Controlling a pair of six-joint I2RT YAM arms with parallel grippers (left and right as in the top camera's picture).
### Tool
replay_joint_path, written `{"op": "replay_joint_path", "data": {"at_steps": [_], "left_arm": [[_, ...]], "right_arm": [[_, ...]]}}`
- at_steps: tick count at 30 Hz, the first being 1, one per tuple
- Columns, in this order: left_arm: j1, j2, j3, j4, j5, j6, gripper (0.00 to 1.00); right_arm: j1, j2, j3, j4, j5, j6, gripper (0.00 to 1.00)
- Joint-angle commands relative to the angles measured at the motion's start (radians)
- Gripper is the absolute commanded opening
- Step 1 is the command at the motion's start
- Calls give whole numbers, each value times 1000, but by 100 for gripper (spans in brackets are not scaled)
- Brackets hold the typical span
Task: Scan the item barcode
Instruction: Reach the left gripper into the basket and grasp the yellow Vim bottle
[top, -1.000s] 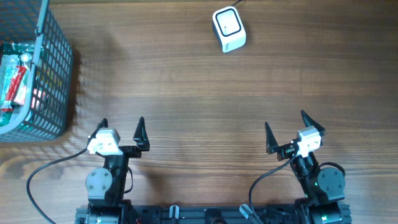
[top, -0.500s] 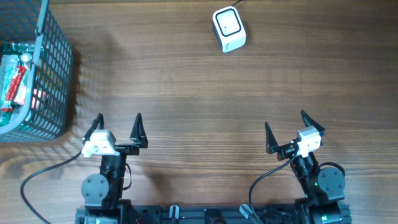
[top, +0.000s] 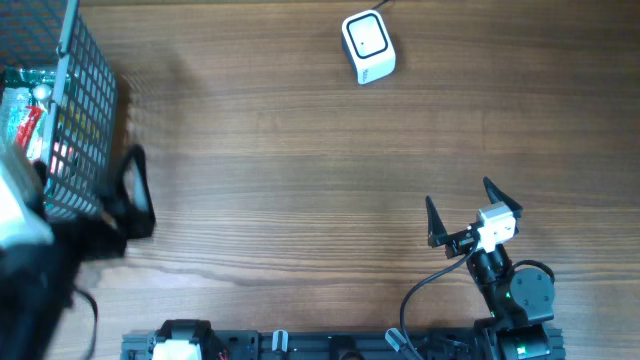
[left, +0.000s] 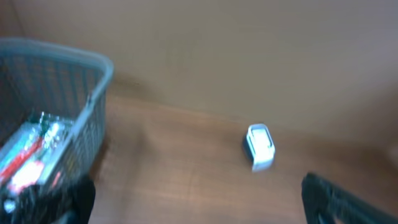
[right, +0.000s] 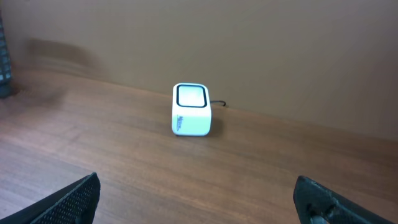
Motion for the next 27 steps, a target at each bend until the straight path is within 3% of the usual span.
{"op": "replay_joint_path", "data": {"at_steps": [1,6,9,10,13,19,27], "left_arm": [[4,275,320,-79,-24,11,100],[4,438,390,-7,-66,15,100],[5,510,390,59,-257,-8,98],[11,554,390,94,-434,-25,95],[66,620,390,150,-584,-17,97],[289,713,390,177,-521,-15,100],[581,872,389,105,-105,-14,100]], "right_arm": [[-5,-1,-1,5,-1,-6,100],[-5,-1,-1,5,-1,-5,100],[-5,-1,-1,4,-1,-5,100],[-5,-1,-1,4,-1,-5,100],[-5,-1,-1,5,-1,-5,100],[-5,-1,-1,5,-1,-6,100],[-5,-1,-1,5,-1,-5,100]]}}
